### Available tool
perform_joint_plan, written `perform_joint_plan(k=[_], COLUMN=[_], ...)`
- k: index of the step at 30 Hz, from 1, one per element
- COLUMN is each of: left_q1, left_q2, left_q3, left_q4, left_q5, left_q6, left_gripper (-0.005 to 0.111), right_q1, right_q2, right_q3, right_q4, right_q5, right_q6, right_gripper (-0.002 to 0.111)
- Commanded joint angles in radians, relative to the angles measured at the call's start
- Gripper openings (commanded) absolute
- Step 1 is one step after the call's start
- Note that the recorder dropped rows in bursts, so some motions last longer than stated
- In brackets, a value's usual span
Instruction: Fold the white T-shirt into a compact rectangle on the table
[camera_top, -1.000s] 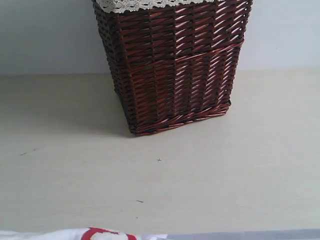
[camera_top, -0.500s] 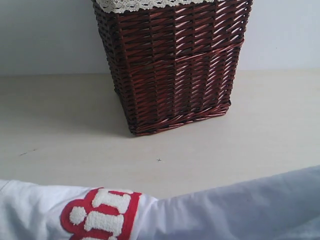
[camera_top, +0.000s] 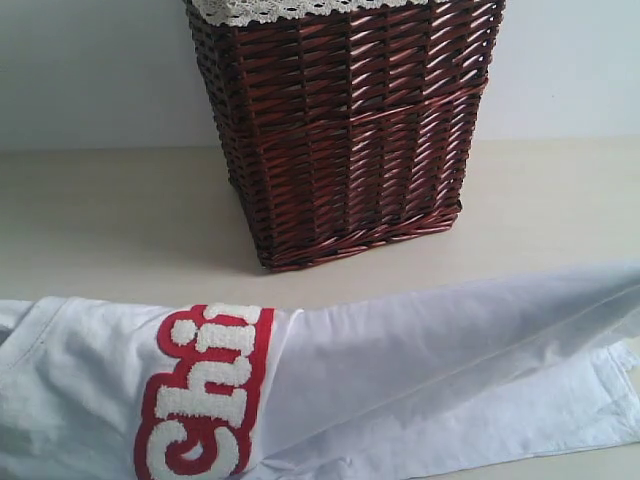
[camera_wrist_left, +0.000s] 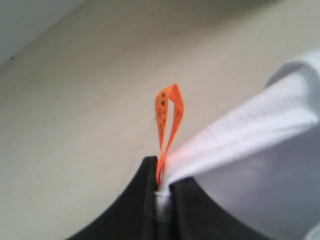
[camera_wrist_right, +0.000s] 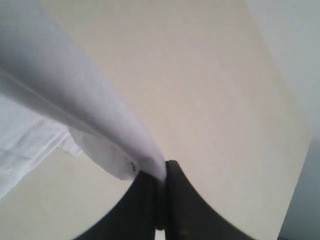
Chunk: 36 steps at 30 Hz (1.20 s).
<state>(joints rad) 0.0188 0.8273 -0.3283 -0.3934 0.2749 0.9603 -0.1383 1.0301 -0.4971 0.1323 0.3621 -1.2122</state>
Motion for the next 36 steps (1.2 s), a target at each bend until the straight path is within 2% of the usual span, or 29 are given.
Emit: perform_joint_plan(k=[1, 5, 10, 16, 20, 22, 25, 28, 30, 32, 34, 36], left_q1=[0.005, 0.005, 0.005, 0.005, 0.005, 0.005, 0.005, 0.005, 0.005, 0.005, 0.005, 0.005], left_q2=[0.109, 0.226, 0.364, 0.497, 0.546, 0.563, 0.583, 0.601, 0.601, 0.601, 0.599, 0.584], left_q3=[0.002, 0.002, 0.002, -0.015, -0.045, -0.059, -0.077, -0.079, -0.079, -0.079, -0.079, -0.079], left_q4=[0.001, 0.001, 0.064, 0.144, 0.148, 0.148, 0.148, 0.148, 0.142, 0.142, 0.142, 0.142], left_q5=[-0.101, -0.259, -0.468, -0.521, -0.593, -0.618, -0.621, -0.632, -0.629, -0.639, -0.653, -0.676], left_q6=[0.007, 0.008, 0.006, 0.006, 0.006, 0.006, -0.013, -0.069, -0.119, -0.151, -0.162, -0.162], left_gripper=[0.0, 0.0, 0.0, 0.0, 0.0, 0.002, 0.019, 0.048, 0.071, 0.089, 0.1, 0.103], right_q1=[-0.006, -0.006, -0.006, -0.006, -0.006, -0.006, -0.006, -0.006, -0.006, -0.006, -0.006, -0.006], right_q2=[0.122, 0.212, 0.318, 0.408, 0.428, 0.437, 0.443, 0.443, 0.443, 0.439, 0.425, 0.4], right_q3=[0.001, 0.001, 0.001, 0.001, 0.001, 0.001, 0.001, 0.001, 0.001, 0.001, 0.001, 0.001], right_q4=[-0.087, -0.09, -0.09, -0.086, -0.08, -0.08, -0.084, -0.084, -0.08, -0.08, -0.084, -0.084], right_q5=[-0.07, -0.176, -0.438, -0.642, -0.649, -0.649, -0.649, -0.649, -0.649, -0.649, -0.649, -0.651], right_q6=[0.0, -0.021, -0.022, -0.012, 0.05, 0.096, 0.117, 0.119, 0.126, 0.138, 0.142, 0.142], right_gripper=[0.0, 0.0, 0.0, 0.001, 0.011, 0.02, 0.033, 0.039, 0.039, 0.039, 0.039, 0.039])
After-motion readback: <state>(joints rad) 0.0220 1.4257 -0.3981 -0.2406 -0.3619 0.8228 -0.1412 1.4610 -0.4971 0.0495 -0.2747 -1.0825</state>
